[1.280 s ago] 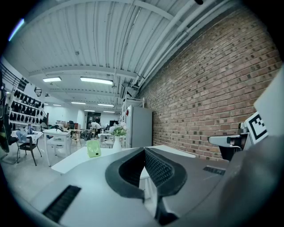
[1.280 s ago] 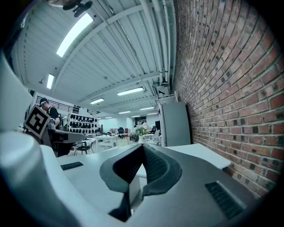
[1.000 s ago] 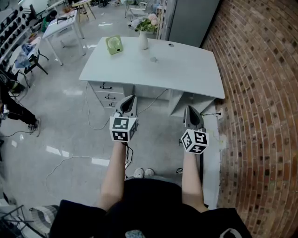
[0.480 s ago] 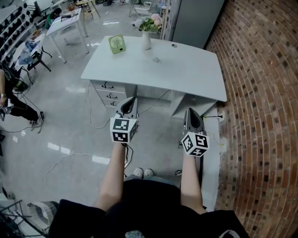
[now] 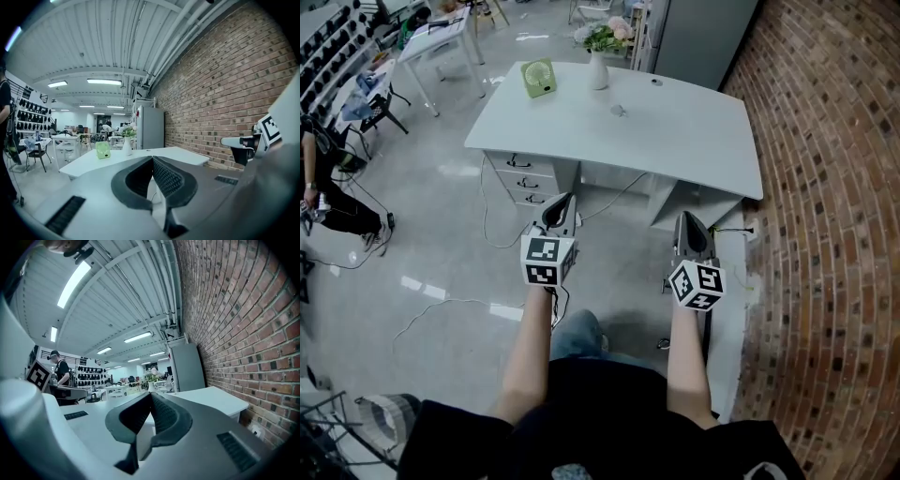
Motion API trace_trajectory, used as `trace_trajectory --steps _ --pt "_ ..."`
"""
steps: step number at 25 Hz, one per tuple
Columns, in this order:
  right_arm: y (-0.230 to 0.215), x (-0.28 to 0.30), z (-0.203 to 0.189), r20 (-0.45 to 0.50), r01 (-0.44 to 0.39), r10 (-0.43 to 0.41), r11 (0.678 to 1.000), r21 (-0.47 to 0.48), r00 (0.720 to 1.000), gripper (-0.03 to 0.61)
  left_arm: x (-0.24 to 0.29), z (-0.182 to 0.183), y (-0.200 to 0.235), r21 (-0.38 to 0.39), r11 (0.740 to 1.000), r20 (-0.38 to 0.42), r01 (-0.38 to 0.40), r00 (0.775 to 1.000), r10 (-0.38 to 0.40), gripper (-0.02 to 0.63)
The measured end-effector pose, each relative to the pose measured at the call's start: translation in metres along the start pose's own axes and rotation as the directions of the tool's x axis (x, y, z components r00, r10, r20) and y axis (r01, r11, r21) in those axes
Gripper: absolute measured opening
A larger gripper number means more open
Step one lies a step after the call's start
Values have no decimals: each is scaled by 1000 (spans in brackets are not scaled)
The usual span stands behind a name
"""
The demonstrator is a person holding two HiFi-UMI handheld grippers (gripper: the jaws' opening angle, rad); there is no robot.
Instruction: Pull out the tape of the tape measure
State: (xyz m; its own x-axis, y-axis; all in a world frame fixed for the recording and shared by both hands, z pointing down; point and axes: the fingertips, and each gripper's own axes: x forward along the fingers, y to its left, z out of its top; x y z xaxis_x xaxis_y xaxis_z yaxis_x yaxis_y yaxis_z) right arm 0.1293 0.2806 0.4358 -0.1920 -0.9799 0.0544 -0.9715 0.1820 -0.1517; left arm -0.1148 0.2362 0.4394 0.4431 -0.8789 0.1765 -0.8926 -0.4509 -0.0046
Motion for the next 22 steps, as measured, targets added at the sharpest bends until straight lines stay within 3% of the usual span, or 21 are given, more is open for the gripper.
trace_trajectory --steps 11,22 --pt "-14 42 1 3 -14 14 1000 -9 1000 3 39 -1 14 -9 1000 1 -15 1000 15 21" --pt "-44 152 -3 -12 5 -5 1000 4 1000 3 148 12 58 7 1000 4 -2 1000 2 21"
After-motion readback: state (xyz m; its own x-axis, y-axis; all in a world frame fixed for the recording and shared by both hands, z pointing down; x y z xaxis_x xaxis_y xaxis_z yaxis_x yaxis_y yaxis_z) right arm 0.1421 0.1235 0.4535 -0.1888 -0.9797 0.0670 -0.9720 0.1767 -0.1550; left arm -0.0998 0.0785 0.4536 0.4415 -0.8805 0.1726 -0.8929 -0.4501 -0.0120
